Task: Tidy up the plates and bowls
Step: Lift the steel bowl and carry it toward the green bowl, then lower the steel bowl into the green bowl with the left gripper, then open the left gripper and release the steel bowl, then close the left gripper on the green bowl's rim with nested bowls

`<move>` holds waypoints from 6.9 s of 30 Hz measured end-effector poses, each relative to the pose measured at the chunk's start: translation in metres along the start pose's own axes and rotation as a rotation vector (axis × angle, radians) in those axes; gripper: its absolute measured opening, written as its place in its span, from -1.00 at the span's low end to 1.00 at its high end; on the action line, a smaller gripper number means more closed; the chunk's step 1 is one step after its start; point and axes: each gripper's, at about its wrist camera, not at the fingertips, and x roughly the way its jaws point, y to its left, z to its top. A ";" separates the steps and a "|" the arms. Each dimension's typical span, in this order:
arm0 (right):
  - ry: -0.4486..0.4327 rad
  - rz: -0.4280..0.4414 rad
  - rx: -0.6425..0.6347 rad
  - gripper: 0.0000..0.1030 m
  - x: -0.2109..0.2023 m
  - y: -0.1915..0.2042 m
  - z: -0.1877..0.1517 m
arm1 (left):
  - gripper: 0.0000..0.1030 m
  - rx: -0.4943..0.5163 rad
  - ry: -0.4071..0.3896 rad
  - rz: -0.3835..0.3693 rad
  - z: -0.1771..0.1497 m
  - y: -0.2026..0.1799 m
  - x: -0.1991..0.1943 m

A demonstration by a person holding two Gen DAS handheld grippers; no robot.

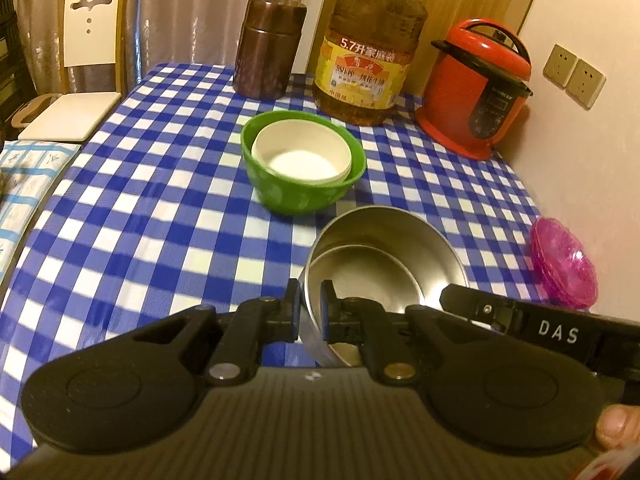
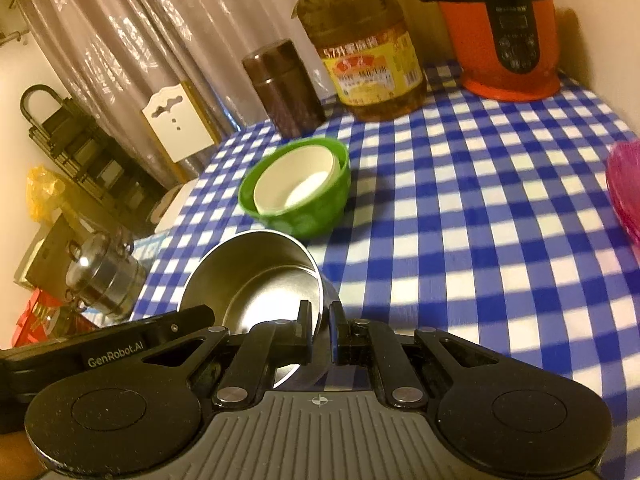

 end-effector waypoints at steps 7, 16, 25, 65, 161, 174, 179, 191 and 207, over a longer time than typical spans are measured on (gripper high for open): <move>-0.020 -0.001 -0.005 -0.84 0.010 -0.006 0.028 | -0.84 0.000 -0.012 -0.010 0.020 -0.005 0.018; -0.040 -0.005 -0.013 -0.84 0.026 -0.013 0.057 | -0.84 0.008 -0.047 -0.015 0.050 -0.009 0.038; -0.073 -0.002 -0.047 -0.84 0.045 -0.010 0.091 | -0.84 -0.010 -0.096 -0.012 0.081 -0.006 0.058; -0.042 0.013 -0.088 -0.85 0.151 -0.001 0.135 | -0.84 -0.086 -0.056 0.025 0.118 0.048 0.139; -0.044 0.010 -0.004 -0.59 0.132 -0.036 0.118 | -0.39 -0.103 -0.145 0.027 0.111 0.046 0.126; -0.025 0.009 0.084 0.16 0.131 -0.052 0.114 | 0.31 -0.203 -0.159 0.047 0.105 0.071 0.125; -0.003 0.016 0.104 0.17 0.140 -0.051 0.111 | 0.32 -0.232 -0.100 0.032 0.099 0.076 0.142; 0.031 0.028 0.153 0.17 0.165 -0.049 0.108 | 0.24 -0.299 -0.061 -0.022 0.094 0.082 0.164; 0.044 0.053 0.219 0.16 0.196 -0.049 0.110 | -0.15 -0.385 -0.030 -0.078 0.092 0.089 0.185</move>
